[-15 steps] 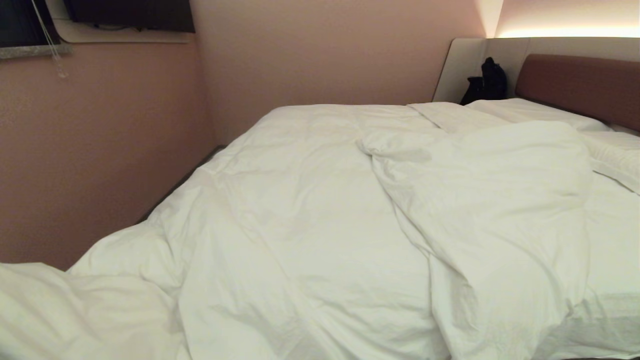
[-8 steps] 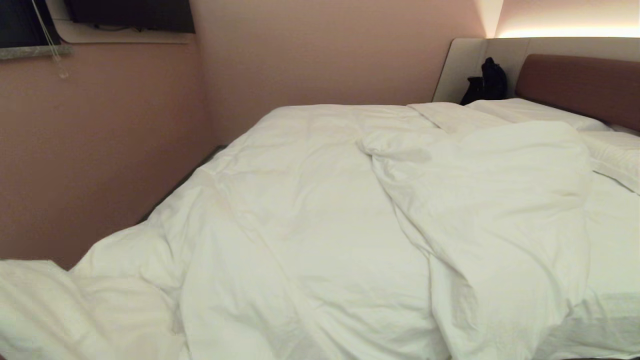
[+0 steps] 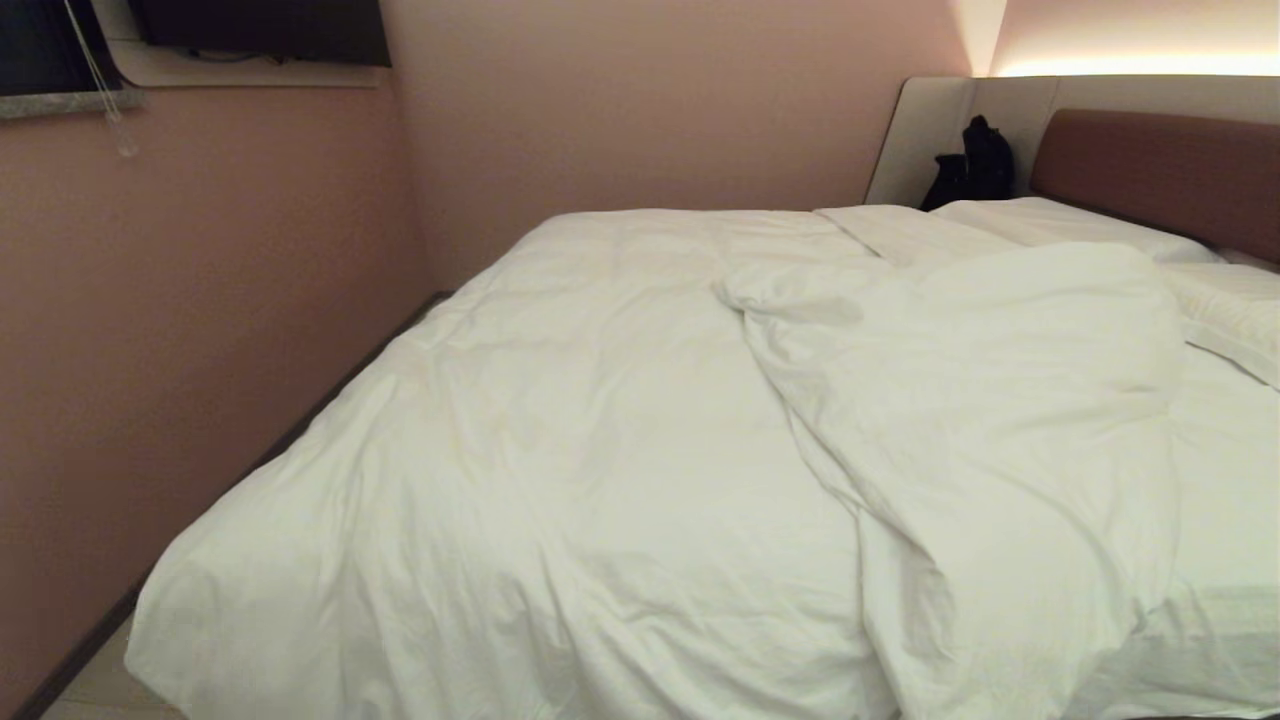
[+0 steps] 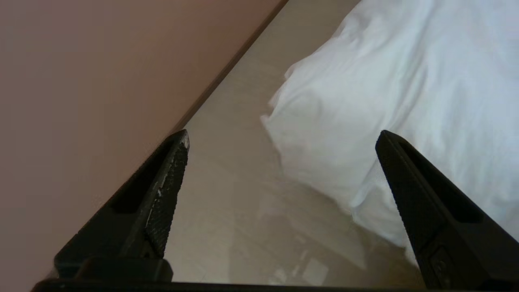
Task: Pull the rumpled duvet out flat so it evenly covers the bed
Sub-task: Flatten the corners of the folded blanket
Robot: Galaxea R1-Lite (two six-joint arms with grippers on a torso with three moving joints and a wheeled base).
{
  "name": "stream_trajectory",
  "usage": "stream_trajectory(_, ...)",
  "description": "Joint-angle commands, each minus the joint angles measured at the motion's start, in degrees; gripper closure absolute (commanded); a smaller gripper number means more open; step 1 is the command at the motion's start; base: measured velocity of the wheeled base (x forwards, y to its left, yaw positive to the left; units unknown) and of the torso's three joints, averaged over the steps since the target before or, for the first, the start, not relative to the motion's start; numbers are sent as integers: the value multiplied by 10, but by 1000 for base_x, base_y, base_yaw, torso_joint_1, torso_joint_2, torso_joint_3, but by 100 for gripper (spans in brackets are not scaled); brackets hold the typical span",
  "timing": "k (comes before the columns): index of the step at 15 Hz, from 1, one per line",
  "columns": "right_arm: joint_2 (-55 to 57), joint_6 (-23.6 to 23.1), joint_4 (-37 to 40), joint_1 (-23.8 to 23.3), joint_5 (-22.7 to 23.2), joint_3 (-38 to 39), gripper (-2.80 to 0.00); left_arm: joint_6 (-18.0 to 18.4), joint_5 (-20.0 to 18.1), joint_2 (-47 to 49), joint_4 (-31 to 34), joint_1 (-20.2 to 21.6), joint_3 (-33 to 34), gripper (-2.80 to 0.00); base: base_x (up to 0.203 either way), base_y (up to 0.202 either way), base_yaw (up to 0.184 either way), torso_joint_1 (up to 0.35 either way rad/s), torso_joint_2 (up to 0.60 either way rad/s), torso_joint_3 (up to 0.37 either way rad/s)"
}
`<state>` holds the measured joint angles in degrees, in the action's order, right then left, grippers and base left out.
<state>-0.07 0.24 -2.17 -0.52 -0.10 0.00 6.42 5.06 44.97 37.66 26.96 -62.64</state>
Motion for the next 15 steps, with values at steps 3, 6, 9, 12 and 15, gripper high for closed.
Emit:
stream_trajectory(3, 1, 0, 0, 0, 0, 0, 0, -4, -124, 49, -12, 0, -24, -280, 0, 0, 0, 0, 0, 0)
stream_trajectory(6, 1, 0, 0, 0, 0, 0, 0, -42, -239, 130, -13, 0, -80, -280, 0, 0, 0, 0, 0, 0)
stream_trajectory(9, 1, 0, 0, 0, 0, 0, 0, -137, -318, 243, -14, -1, -168, 0, 0, 0, 0, 0, 0, 0)
stream_trajectory(12, 1, 0, 0, 0, 0, 0, 0, -247, -379, 334, -38, -2, -221, 0, 0, 0, 0, 0, 0, 0)
stream_trajectory(15, 1, 0, 0, 0, 0, 0, 0, -353, -408, 415, -104, -2, -229, 0, 0, 0, 0, 0, 0, 0)
